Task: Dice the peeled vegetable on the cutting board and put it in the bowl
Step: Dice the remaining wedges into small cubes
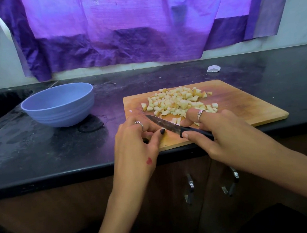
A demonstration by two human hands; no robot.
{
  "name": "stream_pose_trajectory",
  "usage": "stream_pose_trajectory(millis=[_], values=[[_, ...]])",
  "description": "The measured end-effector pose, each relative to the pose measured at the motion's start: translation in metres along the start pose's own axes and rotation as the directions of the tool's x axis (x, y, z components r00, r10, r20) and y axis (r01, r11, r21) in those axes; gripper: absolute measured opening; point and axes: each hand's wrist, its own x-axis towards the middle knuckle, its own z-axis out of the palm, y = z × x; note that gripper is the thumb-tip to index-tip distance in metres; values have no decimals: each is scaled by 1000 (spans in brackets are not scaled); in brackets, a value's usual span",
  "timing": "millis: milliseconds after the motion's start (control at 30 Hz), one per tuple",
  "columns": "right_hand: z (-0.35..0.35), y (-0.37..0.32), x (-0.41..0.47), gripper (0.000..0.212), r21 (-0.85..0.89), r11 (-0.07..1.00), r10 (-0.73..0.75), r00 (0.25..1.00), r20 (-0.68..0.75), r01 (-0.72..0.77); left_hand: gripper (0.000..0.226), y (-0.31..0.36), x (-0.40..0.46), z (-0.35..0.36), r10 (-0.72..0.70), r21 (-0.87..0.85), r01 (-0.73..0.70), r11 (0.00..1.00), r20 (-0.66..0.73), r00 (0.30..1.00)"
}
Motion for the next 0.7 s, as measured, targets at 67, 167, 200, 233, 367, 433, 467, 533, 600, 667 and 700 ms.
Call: stream_pose_trajectory(millis=[67,167,200,233,367,433,467,533,600,667,700], values=[[-1,0,0,16,20,1000,3,1000,2,-3,10,0,0,0,-1,-18,1,1000,-4,1000],[-3,0,-1,19,41,999,10,1000,9,-11,12,1,0,0,1,-1,-1,1000,-4,1000],[-3,0,-1,19,42,999,10,1000,17,-11,11,1,0,0,-2,0,2,1000,-5,1000],[-2,1,0,19,37,999,10,1000,22,-10,11,0,0,1,-4,-1,4,1000,-6,1000],[-2,1,1,21,27,1000,-6,1000,15,5,13,0,1,1,-11,-1,11,1000,-5,1000],[-3,0,1,21,8,1000,-14,1000,17,14,13,1,2,2,-10,1,10,1000,-1,1000],[-4,-1,2,17,-15,1000,-16,1000,27,17,14,2,3,2,-8,1,8,1000,-2,1000],[-5,-3,4,10,-56,998,-17,999,49,20,17,3,3,2,-3,9,3,1000,-2,1000],[-4,-5,6,9,-70,997,-2,997,71,7,18,3,4,3,3,24,-3,1000,-2,1000],[-2,-7,8,10,-86,996,13,996,90,-5,16,2,3,3,8,23,-7,1000,-11,1000],[-1,-7,9,9,-91,996,19,996,92,-10,16,1,3,3,11,19,-11,1000,-15,1000]])
